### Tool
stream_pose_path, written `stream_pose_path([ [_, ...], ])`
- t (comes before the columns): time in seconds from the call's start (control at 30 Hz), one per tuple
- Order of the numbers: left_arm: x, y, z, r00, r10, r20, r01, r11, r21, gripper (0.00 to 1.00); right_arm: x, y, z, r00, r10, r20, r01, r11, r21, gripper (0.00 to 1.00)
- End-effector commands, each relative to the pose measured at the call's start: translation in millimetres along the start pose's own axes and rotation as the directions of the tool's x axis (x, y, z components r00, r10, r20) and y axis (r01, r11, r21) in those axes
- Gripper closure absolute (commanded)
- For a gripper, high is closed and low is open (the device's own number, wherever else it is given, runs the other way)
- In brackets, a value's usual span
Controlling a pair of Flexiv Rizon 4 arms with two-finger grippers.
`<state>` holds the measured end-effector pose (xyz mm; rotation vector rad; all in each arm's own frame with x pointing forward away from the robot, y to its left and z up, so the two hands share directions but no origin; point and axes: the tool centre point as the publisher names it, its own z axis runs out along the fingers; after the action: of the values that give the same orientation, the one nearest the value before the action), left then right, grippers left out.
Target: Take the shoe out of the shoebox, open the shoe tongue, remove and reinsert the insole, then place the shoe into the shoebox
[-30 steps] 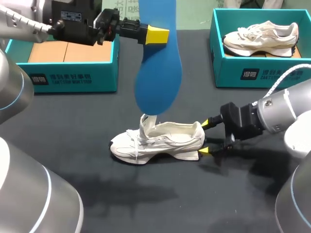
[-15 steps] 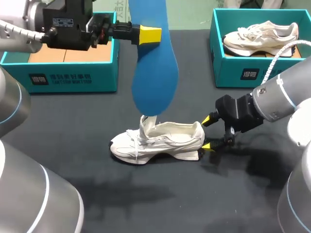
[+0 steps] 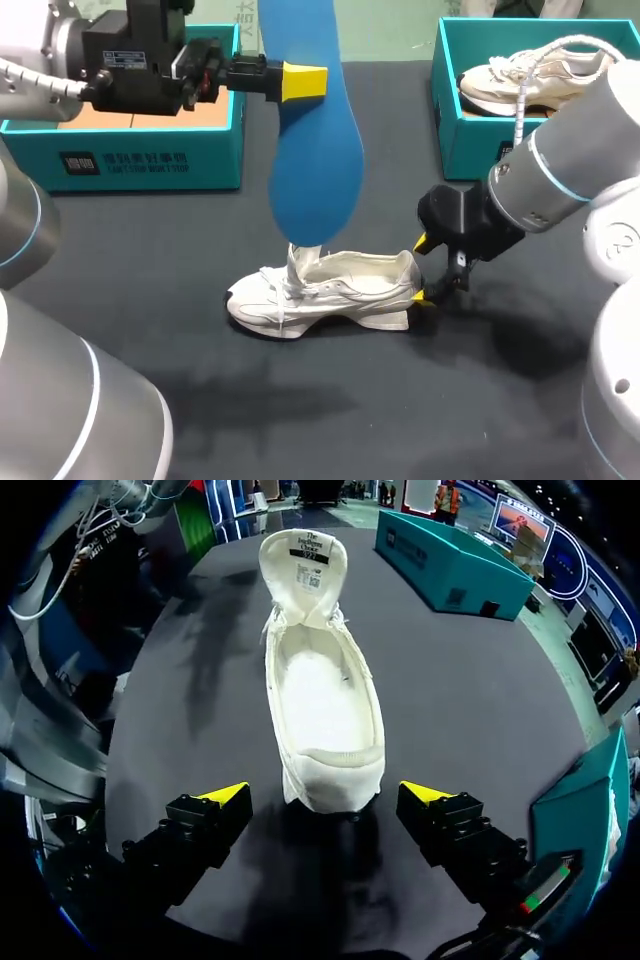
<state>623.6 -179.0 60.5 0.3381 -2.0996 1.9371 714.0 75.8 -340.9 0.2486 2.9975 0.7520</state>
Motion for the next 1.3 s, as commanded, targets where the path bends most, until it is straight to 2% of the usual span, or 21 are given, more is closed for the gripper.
stream_pose_path([
  [0.03, -0.3, 0.9, 1.0, 1.000, 0.000, 0.000, 0.000, 1.000, 0.002, 1.00, -0.3, 5.4, -1.5, 1.000, 0.006, 0.014, -0.011, 0.945, 0.327, 0.00],
  [0.3, -0.3, 0.9, 1.0, 1.000, 0.000, 0.000, 0.000, 1.000, 0.002, 1.00, 0.4, 9.9, -4.9, 0.999, 0.011, 0.038, -0.025, 0.924, 0.382, 0.00],
  [0.37, -0.3, 0.9, 1.0, 1.000, 0.000, 0.000, 0.000, 1.000, 0.002, 1.00, -0.4, 11.8, -4.6, 0.999, 0.018, 0.033, -0.030, 0.902, 0.431, 0.00],
  [0.53, -0.3, 0.9, 1.0, 1.000, 0.000, 0.000, 0.000, 1.000, 0.002, 1.00, -1.9, 19.1, -3.7, 1.000, 0.014, 0.024, -0.024, 0.881, 0.472, 0.00],
  [0.73, -0.3, 0.9, 1.0, 1.000, 0.000, 0.000, 0.000, 1.000, 0.002, 1.00, -3.2, 25.1, -4.7, 1.000, 0.004, 0.027, -0.017, 0.874, 0.486, 0.00],
  [1.3, -0.3, 0.9, 1.0, 1.000, 0.000, 0.000, 0.000, 1.000, 0.002, 1.00, -6.4, 24.0, -4.3, 0.999, 0.000, 0.042, -0.020, 0.878, 0.479, 0.00],
])
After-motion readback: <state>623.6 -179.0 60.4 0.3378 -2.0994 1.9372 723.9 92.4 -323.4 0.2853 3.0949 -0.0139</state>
